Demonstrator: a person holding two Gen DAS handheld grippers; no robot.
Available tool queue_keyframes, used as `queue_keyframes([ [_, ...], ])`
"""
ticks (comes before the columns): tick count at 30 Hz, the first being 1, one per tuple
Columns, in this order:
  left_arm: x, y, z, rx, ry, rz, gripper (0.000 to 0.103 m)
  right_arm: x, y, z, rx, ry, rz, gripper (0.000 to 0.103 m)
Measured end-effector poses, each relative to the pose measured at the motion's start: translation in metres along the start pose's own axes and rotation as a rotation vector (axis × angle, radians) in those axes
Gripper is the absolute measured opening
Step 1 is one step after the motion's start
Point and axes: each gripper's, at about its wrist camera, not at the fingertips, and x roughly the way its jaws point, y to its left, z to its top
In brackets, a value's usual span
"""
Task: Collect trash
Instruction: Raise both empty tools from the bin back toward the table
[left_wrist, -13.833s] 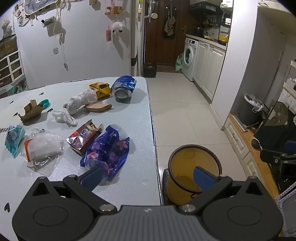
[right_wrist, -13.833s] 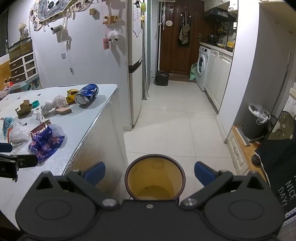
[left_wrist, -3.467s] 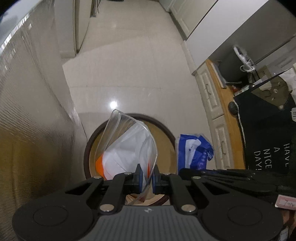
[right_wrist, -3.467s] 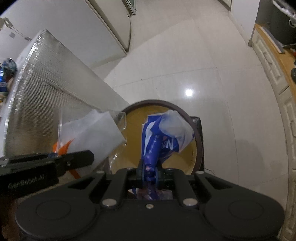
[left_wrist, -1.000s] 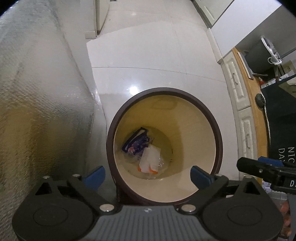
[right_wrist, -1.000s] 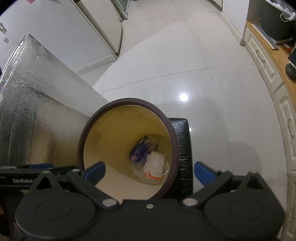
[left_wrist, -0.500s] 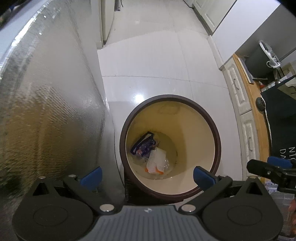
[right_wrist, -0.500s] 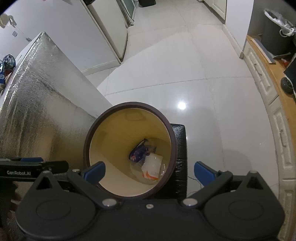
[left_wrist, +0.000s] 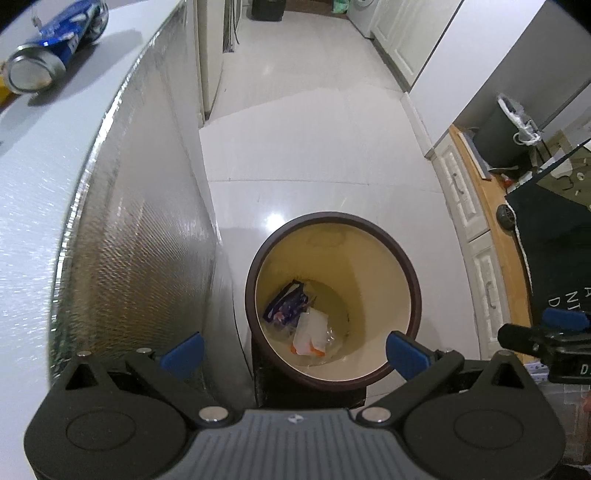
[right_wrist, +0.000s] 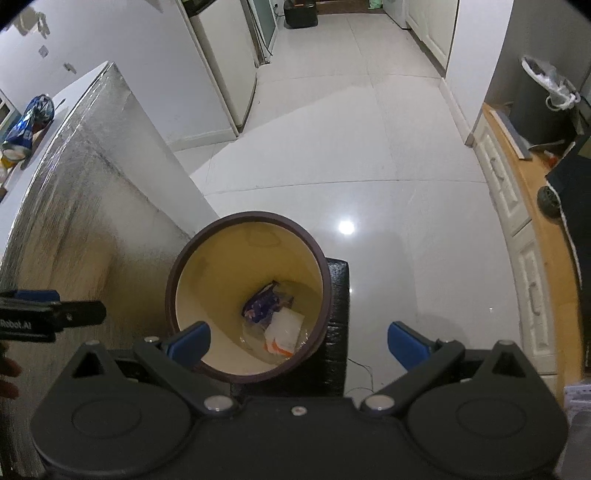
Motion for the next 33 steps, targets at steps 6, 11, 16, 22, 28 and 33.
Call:
queue_keyframes([
  [6, -0.026, 0.0, -0.002, -0.001, -0.037, -0.019, 0.103, -0.02, 0.003, -0.002, -0.012, -0.016, -0.014, 0.103],
  [11, -0.053, 0.001, -0.004, 0.013, -0.092, -0.032, 0.103, -0.042, 0.01, -0.001, -0.04, -0.059, -0.018, 0.103],
  [16, -0.086, 0.006, -0.008, 0.027, -0.162, -0.035, 0.103, -0.065, 0.027, 0.001, -0.065, -0.112, -0.021, 0.103],
  [22, -0.125, 0.028, -0.018, -0.012, -0.253, -0.035, 0.103, -0.088, 0.058, 0.003, -0.115, -0.179, -0.007, 0.103],
  [28, -0.165, 0.061, -0.034, -0.062, -0.339, -0.007, 0.103, -0.106, 0.101, 0.003, -0.189, -0.248, 0.032, 0.103],
  [33, -0.191, 0.094, -0.049, -0.106, -0.389, 0.024, 0.103, -0.112, 0.141, 0.003, -0.238, -0.289, 0.087, 0.103],
])
